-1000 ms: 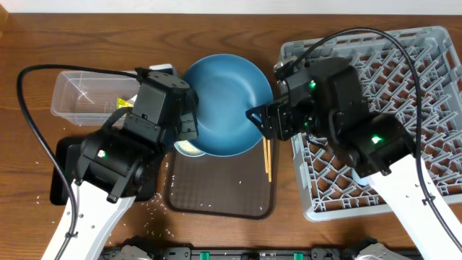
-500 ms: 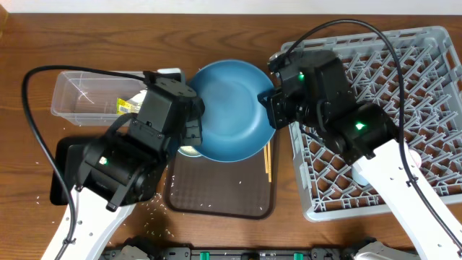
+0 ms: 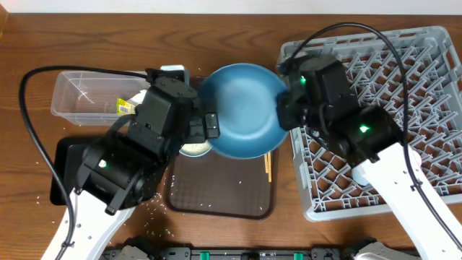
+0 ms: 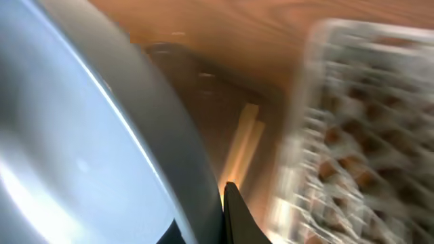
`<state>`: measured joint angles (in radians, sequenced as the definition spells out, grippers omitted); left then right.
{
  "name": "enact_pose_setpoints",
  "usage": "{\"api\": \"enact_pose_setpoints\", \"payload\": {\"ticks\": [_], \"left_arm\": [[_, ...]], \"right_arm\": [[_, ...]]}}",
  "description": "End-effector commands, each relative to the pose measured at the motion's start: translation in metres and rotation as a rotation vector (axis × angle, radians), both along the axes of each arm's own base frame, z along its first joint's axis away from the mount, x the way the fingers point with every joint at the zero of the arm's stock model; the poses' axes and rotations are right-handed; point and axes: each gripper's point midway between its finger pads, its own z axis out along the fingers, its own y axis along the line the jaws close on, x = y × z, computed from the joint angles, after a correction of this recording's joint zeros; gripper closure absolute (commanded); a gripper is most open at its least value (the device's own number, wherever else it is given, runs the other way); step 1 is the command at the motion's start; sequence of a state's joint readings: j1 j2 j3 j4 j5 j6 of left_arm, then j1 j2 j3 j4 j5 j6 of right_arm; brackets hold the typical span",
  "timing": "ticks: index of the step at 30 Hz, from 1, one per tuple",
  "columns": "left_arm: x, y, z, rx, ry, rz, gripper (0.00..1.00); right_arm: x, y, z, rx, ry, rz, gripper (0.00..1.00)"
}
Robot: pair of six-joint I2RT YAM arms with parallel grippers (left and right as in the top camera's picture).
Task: Sort waste into correct bins and load items into the dishwasher rack
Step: 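Carry the blue plate with the right gripper and stand it in the rack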
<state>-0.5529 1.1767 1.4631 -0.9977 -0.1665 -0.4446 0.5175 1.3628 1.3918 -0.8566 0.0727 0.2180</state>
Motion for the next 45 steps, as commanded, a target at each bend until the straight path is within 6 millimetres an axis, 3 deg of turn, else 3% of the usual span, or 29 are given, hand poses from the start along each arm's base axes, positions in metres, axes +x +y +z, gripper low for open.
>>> {"api": "enact_pose_setpoints", "payload": {"ticks": [1,4,8,11,20,22,25,32,45], "left_arm": [[-0.004,0.002,0.022,-0.037,-0.066,-0.004,0.02],[-0.009,0.005,0.029,-0.047,-0.089,-0.007,0.02],[-0.013,0.008,0.035,-0.039,-0.112,-0.024,0.02],[-0.016,0.009,0.036,-0.040,-0.114,-0.024,0.02],[-0.017,0.010,0.034,0.001,-0.113,-0.057,0.02],[-0.017,0.010,0.033,0.005,-0.111,-0.058,0.02],[-0.017,0.010,0.033,0.005,-0.111,-0.058,0.02],[-0.018,0.011,0.031,0.009,-0.103,-0.058,0.02],[-0.020,0.012,0.029,0.017,-0.090,-0.059,0.02]], "right_arm": [[0.015,-0.074,0.018,-0.160,-0.113,-0.311,0.99],[0.013,-0.127,0.032,-0.311,-0.178,-0.514,0.99],[0.000,-0.205,0.073,-0.599,-0.333,-0.856,0.99],[-0.009,-0.244,0.098,-0.717,-0.414,-1.065,0.99],[-0.003,-0.327,0.096,-0.935,-0.310,-1.271,0.99],[0.012,-0.341,0.086,-0.972,-0.248,-1.210,0.99],[0.041,-0.343,0.062,-1.028,-0.150,-1.006,0.99],[0.065,-0.349,0.062,-1.179,-0.122,-0.961,0.99],[0.089,-0.337,0.020,-1.268,-0.012,-0.812,0.98]]}}
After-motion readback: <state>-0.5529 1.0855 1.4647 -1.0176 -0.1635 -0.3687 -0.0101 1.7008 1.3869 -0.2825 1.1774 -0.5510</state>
